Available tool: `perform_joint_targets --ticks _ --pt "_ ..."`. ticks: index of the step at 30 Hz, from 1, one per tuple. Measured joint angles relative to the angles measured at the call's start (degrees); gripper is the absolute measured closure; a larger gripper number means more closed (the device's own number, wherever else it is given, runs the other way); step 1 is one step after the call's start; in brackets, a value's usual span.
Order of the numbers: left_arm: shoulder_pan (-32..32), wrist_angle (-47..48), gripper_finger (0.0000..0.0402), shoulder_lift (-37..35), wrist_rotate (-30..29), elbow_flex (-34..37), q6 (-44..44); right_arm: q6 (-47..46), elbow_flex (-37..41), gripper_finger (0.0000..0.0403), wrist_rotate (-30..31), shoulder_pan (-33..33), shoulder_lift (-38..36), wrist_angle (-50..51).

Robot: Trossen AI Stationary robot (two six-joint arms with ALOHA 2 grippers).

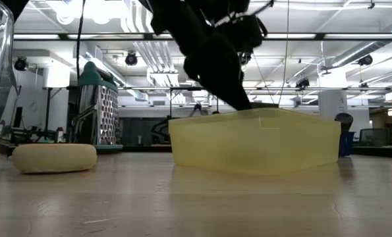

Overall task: Pick & Place Food Item
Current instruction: Put the white donut into the yellow bin

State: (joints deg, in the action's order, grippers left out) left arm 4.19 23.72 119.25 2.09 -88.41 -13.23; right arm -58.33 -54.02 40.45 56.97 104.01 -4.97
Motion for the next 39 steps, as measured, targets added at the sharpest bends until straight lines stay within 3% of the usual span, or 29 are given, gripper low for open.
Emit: perform_joint_targets --ticks 9,14,25,29,35,39 --pt "-1.0 4.2 0.0245 -9.7 -10.3 0.4 1.1 0.0 0.0 0.0216 0.0 0.0 0.0 0.0" --pt "-2.2 10.1 0.0245 -15.5 -10.7 0.5 6.1 0.0 0.0 0.0216 0.0 0.0 0.0 0.0" --pt "-7.0 19.0 0.0246 -21.2 -12.4 0.6 5.8 0.0 0.0 0.0216 0.0 0.0 0.0 0.0" --pt "-11.2 18.8 0.0246 -21.4 -10.3 0.5 4.7 0.0 0.0 0.0216 0.0 0.0 0.0 0.0" --pt "-18.0 23.2 0.0245 -21.2 3.0 3.0 6.4 0.0 0.0 0.0216 0.0 0.0 0.0 0.0" --pt "-18.8 26.4 0.0245 -21.3 5.7 6.5 7.1 0.0 0.0 0.0216 0.0 0.0 0.0 0.0"
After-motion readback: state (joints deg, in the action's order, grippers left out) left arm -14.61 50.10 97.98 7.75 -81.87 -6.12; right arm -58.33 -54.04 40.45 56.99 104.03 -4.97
